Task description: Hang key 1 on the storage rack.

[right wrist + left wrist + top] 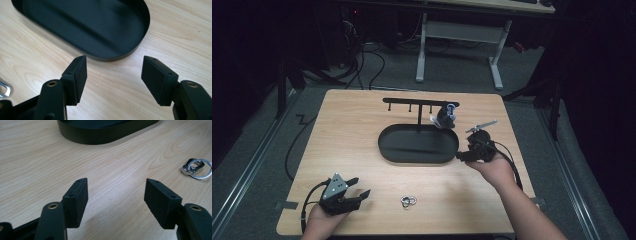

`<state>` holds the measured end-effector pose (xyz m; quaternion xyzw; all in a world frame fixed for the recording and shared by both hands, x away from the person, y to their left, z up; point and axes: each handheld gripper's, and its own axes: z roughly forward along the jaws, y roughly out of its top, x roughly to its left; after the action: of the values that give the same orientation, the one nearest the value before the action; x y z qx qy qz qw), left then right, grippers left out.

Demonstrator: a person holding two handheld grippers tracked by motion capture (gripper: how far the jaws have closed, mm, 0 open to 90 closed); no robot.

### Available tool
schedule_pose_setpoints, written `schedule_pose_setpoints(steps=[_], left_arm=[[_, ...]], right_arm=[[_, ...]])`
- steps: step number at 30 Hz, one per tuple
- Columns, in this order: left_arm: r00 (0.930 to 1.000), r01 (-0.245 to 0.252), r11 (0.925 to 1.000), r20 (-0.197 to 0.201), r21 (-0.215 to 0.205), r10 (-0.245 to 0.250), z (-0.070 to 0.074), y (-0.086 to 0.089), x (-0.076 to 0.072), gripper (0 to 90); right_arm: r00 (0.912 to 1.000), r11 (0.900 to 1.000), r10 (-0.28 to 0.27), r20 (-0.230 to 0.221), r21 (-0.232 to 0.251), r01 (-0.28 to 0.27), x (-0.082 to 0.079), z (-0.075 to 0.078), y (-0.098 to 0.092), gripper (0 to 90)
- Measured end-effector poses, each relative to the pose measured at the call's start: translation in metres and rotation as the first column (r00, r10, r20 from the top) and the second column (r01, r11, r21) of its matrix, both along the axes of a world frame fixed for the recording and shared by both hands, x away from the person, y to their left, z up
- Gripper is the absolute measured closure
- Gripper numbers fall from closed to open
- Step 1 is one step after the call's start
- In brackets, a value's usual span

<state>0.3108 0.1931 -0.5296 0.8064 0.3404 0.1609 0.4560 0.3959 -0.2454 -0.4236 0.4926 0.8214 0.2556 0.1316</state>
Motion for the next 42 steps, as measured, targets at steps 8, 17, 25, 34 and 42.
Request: schedule_pose_setpoints(steps=[8,17,25,34,42], left_arm=[[0.999,0.036,0.9991,-0.028,0.021,-0.036,0.001,-0.014,-0.005,37.9],[0.9959,0.07,0.9969,-0.06,0.036,-0.068,0.004,-0.042,-0.012,40.0],[0.9933,0.089,0.9881,-0.084,0.125,-0.079,0.002,-0.072,-0.02,76.1],[0.9888,0.12,0.9805,-0.107,0.155,-0.105,0.001,-0.112,-0.016,86.9],[0.9671,0.227,0.9635,-0.149,0.142,-0.206,0.004,-0.172,-0.021,85.0]], right_arm=[[0.9899,0.998,-0.007,0.142,0.067,-0.003,-0.054,-0.046,-0.007,42.1],[0.9479,0.991,-0.054,0.314,0.136,0.012,-0.104,-0.087,-0.013,46.8],[0.9559,0.966,-0.089,0.28,0.259,0.014,-0.102,-0.079,-0.025,67.3],[0.959,0.968,-0.035,0.281,0.249,-0.037,-0.105,-0.08,-0.018,73.4],[0.9632,0.963,-0.023,0.268,0.263,-0.05,-0.104,-0.081,-0.023,72.1]])
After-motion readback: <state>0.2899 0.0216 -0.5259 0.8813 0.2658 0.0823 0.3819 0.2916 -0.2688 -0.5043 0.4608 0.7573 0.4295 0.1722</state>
